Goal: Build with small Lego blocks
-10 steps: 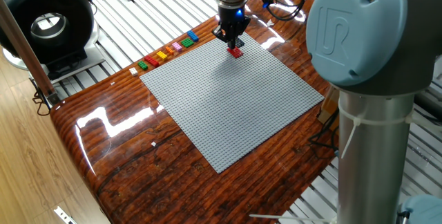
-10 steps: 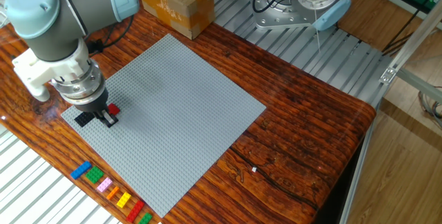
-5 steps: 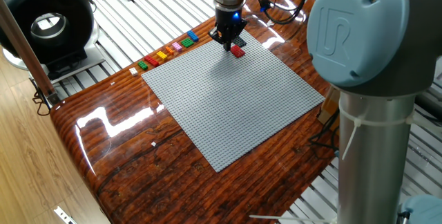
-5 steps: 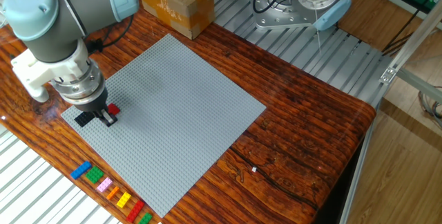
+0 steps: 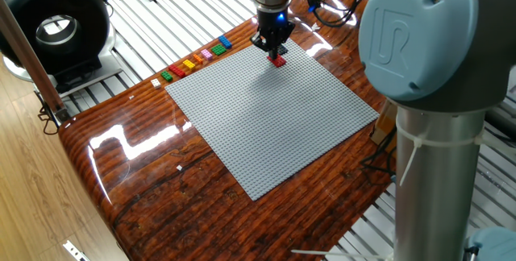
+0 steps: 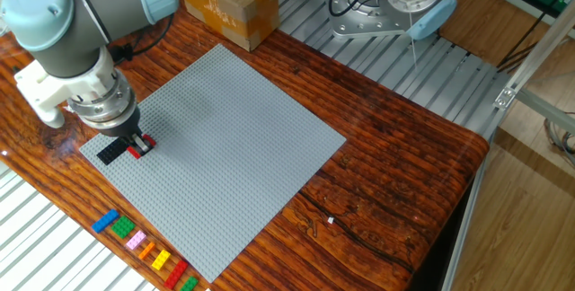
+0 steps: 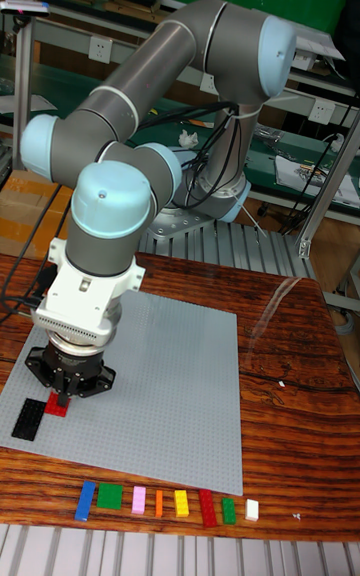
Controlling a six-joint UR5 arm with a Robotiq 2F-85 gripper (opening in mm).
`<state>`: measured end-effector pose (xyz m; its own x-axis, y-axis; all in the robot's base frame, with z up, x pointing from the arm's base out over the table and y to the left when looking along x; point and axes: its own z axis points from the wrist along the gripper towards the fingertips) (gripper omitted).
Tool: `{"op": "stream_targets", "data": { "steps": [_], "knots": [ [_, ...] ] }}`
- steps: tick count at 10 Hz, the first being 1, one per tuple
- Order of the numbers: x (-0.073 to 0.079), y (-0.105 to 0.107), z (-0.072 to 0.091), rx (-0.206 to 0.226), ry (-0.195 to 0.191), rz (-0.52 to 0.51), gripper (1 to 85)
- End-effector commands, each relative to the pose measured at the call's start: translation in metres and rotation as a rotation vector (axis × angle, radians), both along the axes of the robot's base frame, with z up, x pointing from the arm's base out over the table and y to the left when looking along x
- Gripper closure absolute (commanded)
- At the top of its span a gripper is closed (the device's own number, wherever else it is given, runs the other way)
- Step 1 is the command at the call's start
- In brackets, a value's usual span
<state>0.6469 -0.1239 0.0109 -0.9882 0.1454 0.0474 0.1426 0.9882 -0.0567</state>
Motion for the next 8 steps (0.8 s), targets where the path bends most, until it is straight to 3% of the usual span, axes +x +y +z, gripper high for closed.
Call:
{"op": "stream_targets", "data": {
  "steps": [1,4,8],
  "knots": [
    [0.0011,-0.0006,0.0016,0.009,-0.008,0.000,84.7],
    [0.0075,-0.0031,0.0019,0.000,-0.033,0.007,84.7],
    [0.0085,-0.0043,0.0019,-0.004,-0.036,0.028,84.7]
  ]
}}
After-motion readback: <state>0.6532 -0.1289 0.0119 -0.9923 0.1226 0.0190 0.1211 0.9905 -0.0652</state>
